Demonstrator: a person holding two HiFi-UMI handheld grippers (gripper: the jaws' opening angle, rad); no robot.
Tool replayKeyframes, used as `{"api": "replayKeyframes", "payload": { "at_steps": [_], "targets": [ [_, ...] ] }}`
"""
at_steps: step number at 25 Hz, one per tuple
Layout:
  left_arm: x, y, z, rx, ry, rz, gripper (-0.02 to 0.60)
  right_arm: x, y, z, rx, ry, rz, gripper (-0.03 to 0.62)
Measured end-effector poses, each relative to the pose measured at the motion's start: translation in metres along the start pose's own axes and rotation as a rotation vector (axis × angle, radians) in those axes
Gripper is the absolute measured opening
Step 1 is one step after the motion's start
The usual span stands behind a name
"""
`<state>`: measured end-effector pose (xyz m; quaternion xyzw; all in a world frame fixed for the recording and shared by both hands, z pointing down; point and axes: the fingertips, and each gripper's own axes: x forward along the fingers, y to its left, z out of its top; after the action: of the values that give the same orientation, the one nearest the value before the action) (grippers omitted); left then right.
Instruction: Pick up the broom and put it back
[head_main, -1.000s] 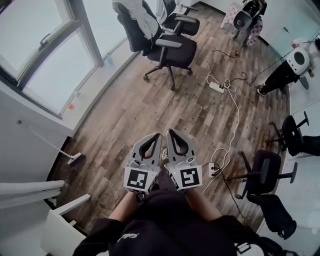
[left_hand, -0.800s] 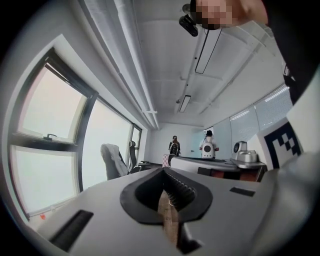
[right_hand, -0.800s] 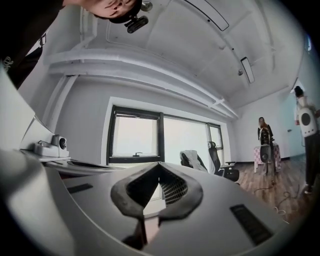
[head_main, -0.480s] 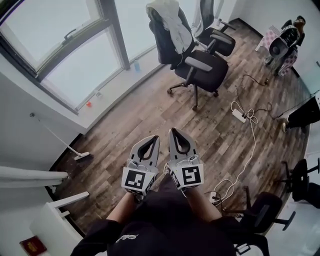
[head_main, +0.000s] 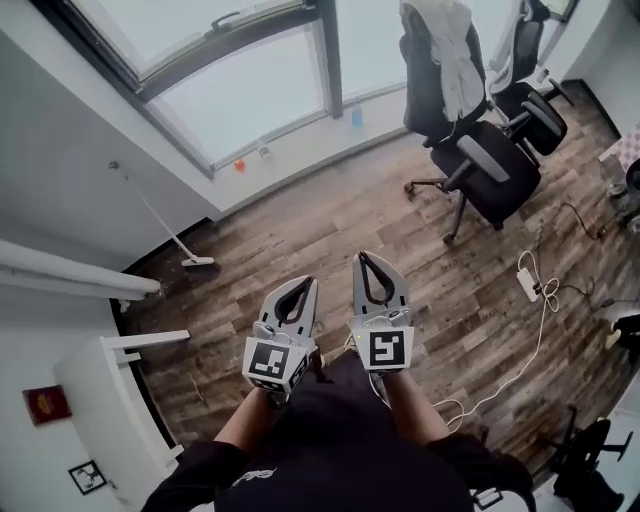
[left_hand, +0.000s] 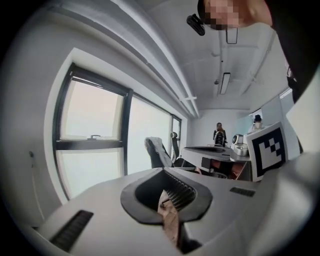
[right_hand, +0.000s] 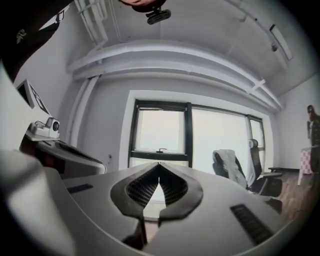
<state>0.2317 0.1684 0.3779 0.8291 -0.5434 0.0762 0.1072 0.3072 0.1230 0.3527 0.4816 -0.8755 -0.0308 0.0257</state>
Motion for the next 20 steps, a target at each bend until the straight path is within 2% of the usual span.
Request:
{"api": "replayKeyframes", "payload": {
  "at_steps": [5, 7, 13, 20],
  "targets": [
    [-0.029, 0.077, 0.002, -0.041, -0.041, 0.213, 0.002, 0.060, 0.075, 0.006, 0.053, -0.032, 0.274, 0.021],
    [-0.049, 0.108, -0.003, -0.064, -0.054, 0.305, 0.002, 0.077, 0.107, 0.006, 0.060, -0.035, 0.358, 0.021],
    [-0.117, 0.194, -0.014, -0.118, -0.087, 0.489, 0.002, 0.115, 0.213, 0.009, 0.043, -0.017, 0.539, 0.021],
    [-0.181, 0.284, -0.045, -0.199, -0.106, 0.620, 0.002, 0.148, 0.321, -0.002, 0.035, 0.035, 0.663, 0.021]
  ]
}}
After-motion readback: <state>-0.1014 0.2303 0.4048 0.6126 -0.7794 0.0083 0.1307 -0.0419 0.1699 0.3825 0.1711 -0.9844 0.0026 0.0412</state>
